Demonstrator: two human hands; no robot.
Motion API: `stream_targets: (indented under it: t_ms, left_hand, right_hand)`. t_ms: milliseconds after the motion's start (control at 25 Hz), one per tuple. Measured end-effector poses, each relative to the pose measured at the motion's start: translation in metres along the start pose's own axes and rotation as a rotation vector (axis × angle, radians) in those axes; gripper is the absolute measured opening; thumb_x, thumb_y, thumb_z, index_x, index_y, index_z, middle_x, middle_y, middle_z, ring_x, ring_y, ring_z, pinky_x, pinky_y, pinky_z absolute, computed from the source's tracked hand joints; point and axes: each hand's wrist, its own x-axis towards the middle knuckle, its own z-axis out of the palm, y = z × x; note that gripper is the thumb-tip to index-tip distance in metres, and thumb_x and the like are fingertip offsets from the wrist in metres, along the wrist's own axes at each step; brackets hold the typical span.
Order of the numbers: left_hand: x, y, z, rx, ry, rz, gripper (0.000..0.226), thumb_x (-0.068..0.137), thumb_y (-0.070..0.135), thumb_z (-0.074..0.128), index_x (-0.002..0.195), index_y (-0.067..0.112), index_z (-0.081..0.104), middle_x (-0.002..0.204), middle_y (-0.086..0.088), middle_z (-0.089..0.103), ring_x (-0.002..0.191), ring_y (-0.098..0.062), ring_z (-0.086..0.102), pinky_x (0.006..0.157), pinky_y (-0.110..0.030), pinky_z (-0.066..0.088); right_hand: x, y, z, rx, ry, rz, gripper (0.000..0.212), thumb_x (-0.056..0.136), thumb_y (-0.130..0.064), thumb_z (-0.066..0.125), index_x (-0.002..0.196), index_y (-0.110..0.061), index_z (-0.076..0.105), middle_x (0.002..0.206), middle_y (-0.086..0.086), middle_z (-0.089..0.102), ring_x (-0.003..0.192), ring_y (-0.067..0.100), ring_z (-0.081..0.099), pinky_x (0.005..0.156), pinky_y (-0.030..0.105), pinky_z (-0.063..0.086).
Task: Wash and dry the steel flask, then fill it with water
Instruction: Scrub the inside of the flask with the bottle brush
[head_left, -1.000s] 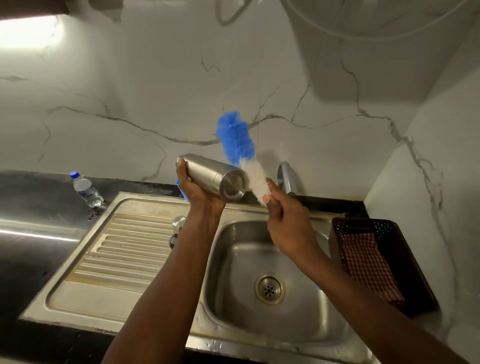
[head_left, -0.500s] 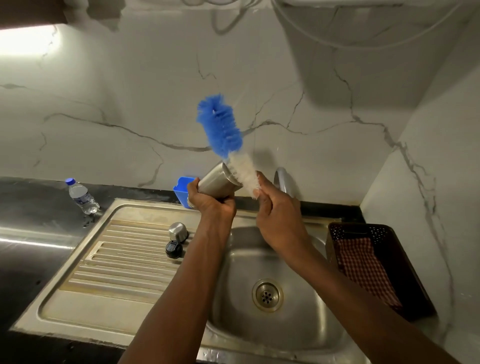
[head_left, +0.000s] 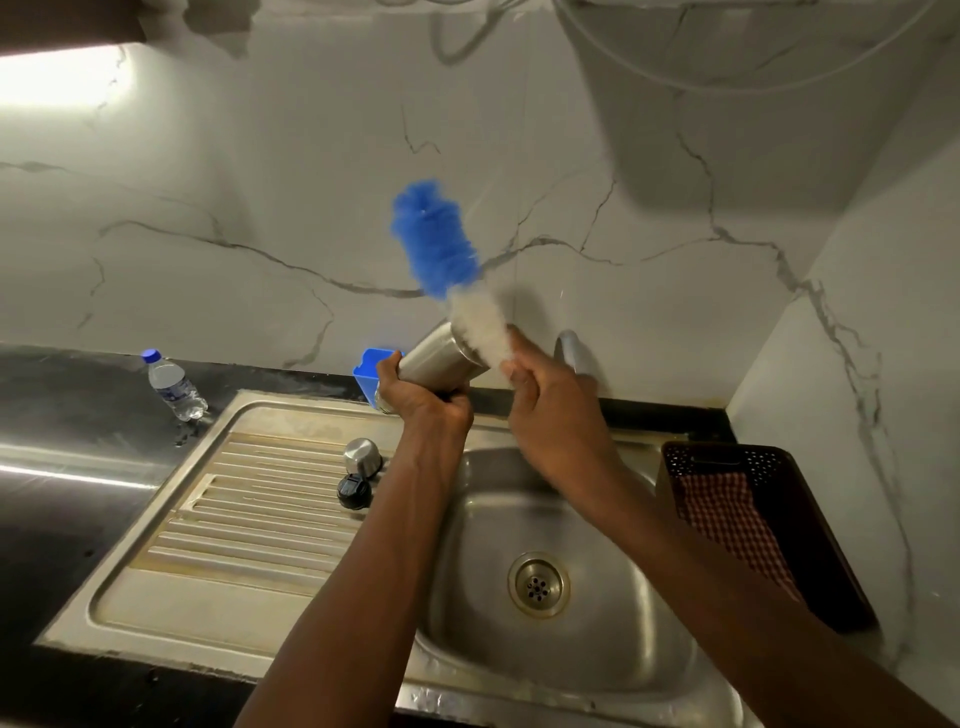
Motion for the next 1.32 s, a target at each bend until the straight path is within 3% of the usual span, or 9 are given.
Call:
stream_targets:
  t_ms: [160,280,440,600,720,840,1000,1200,1320]
  left_hand:
    - [0.000,0.000,0.001,0.000,0.015,-0.009,0.019,0.089,0.034,0.069,0.088,0.017,0.062,0.092,-0.010,0.068,0.091,-0.031,0.068,0.075,-0.038,0.062]
    - [-0.001,-0.002,0.003,-0.024,0.005,-0.022,0.022,0.088,0.034,0.070,0.099,0.015,0.064,0.093,-0.011,0.070,0.091,-0.032,0.070,0.083,-0.042,0.062]
    - [0.009,-0.003,0.006,-0.057,-0.052,-0.081,0.037,0.086,0.037,0.069,0.112,0.011,0.070,0.092,-0.011,0.074,0.095,-0.030,0.072,0.083,-0.039,0.062]
    - [0.008,-0.007,0.007,-0.022,-0.014,-0.070,0.047,0.082,0.036,0.074,0.118,0.007,0.067,0.092,-0.013,0.073,0.092,-0.031,0.073,0.079,-0.038,0.063]
    - [0.004,-0.006,0.005,-0.009,0.016,-0.058,0.044,0.084,0.036,0.074,0.117,0.008,0.064,0.101,-0.014,0.072,0.090,-0.032,0.072,0.068,-0.037,0.064]
    - [0.004,-0.007,0.002,-0.036,0.018,-0.062,0.045,0.084,0.035,0.074,0.119,0.008,0.064,0.104,-0.015,0.074,0.089,-0.033,0.074,0.068,-0.039,0.065]
    - [0.008,-0.008,0.002,-0.054,0.018,-0.069,0.039,0.085,0.034,0.071,0.115,0.010,0.066,0.097,-0.013,0.073,0.083,-0.031,0.072,0.074,-0.040,0.065]
    - [0.003,-0.008,0.006,-0.054,0.040,-0.065,0.029,0.087,0.032,0.071,0.106,0.010,0.065,0.092,-0.013,0.072,0.078,-0.030,0.071,0.063,-0.036,0.063]
    - [0.007,-0.008,0.005,-0.048,0.038,-0.071,0.039,0.085,0.033,0.072,0.116,0.010,0.065,0.105,-0.014,0.073,0.089,-0.033,0.073,0.077,-0.042,0.065]
  right_hand:
    - [0.001,0.002,0.000,-0.002,-0.005,-0.009,0.050,0.109,-0.021,0.047,0.154,-0.040,0.041,0.143,0.012,0.058,0.097,0.003,0.057,0.098,0.026,0.051]
    - [0.010,0.001,-0.004,0.033,0.062,0.040,0.049,0.108,-0.019,0.048,0.153,-0.037,0.045,0.133,0.016,0.061,0.118,0.023,0.061,0.110,0.040,0.048]
    - [-0.018,-0.008,0.006,-0.111,-0.073,-0.128,0.058,0.108,-0.018,0.046,0.157,-0.046,0.031,0.100,0.017,0.074,0.100,0.031,0.068,0.108,0.044,0.044]
    - [-0.017,-0.014,0.004,-0.004,-0.039,-0.058,0.052,0.109,-0.020,0.046,0.155,-0.041,0.038,0.114,0.020,0.070,0.112,0.023,0.066,0.106,0.041,0.043]
    - [-0.010,-0.011,-0.005,0.083,0.081,-0.044,0.046,0.108,-0.019,0.049,0.152,-0.032,0.048,0.091,-0.008,0.058,0.085,-0.009,0.060,0.088,0.037,0.056]
    - [-0.011,-0.013,-0.008,0.025,0.065,-0.050,0.047,0.107,-0.017,0.050,0.153,-0.027,0.048,0.086,-0.024,0.048,0.071,-0.005,0.056,0.089,0.044,0.059]
    - [-0.009,-0.012,-0.008,0.007,0.017,-0.041,0.053,0.108,-0.016,0.048,0.156,-0.036,0.040,0.138,0.016,0.062,0.112,0.026,0.068,0.104,0.044,0.054]
    - [-0.005,-0.013,-0.009,0.019,-0.005,-0.019,0.050,0.108,-0.015,0.047,0.154,-0.033,0.044,0.120,0.010,0.069,0.121,0.038,0.059,0.110,0.053,0.045]
    - [0.000,-0.008,-0.008,0.039,0.044,0.024,0.048,0.108,-0.016,0.048,0.153,-0.033,0.046,0.118,-0.006,0.066,0.127,0.033,0.057,0.113,0.044,0.046]
